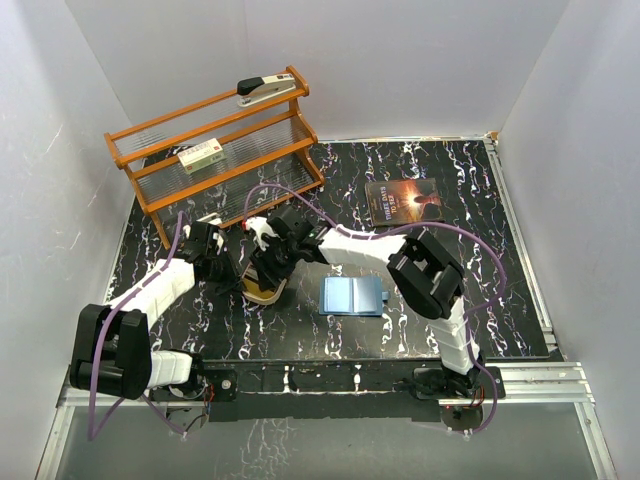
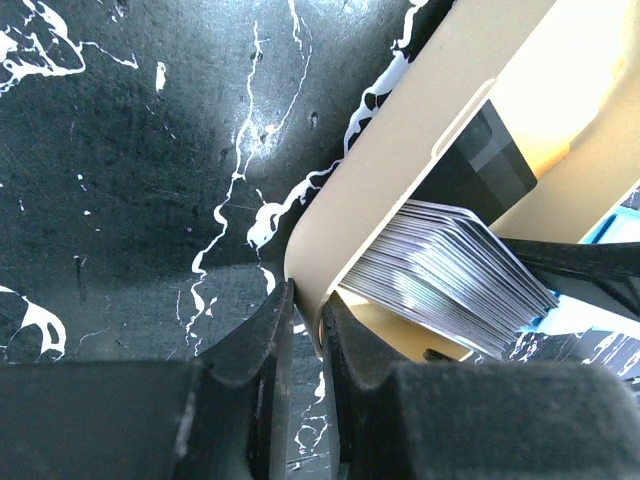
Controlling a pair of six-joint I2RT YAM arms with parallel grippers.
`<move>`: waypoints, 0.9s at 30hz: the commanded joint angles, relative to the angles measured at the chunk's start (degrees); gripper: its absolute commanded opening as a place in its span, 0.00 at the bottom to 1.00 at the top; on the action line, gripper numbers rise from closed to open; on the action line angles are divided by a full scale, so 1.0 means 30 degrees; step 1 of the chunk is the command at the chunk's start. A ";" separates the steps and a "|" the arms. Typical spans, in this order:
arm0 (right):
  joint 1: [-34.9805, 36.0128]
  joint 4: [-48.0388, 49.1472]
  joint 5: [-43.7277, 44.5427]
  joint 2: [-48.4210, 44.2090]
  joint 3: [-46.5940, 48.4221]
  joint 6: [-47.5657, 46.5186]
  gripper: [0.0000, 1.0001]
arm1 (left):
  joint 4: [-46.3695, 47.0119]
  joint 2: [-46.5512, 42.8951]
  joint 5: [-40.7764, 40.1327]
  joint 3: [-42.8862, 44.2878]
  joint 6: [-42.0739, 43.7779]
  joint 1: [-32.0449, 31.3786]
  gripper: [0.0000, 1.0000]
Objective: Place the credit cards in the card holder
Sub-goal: Adjust the credit card in the storage box.
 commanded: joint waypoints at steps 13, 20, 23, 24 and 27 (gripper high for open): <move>0.0738 -0.1703 0.8251 -0.0234 0.0733 -0.0501 0.12 | 0.0654 -0.0138 0.0982 0.0694 0.0511 0.0088 0.00; 0.0738 -0.1747 1.1821 -0.0543 0.0963 -0.0279 0.10 | 0.0689 0.0212 0.1466 0.0397 0.0752 0.0088 0.00; 0.0722 -0.0808 1.1355 -0.0822 0.0540 -0.0553 0.10 | 0.0750 0.0396 0.1701 0.0442 0.0796 0.0088 0.00; 0.0723 -0.0742 1.1284 -0.0665 0.0557 -0.0616 0.11 | 0.0785 0.0416 0.1805 0.0462 0.0849 0.0088 0.00; 0.0716 -0.1280 1.1748 -0.0154 0.1032 -0.0678 0.11 | 0.0819 0.0421 0.2020 0.0478 0.1082 0.0092 0.00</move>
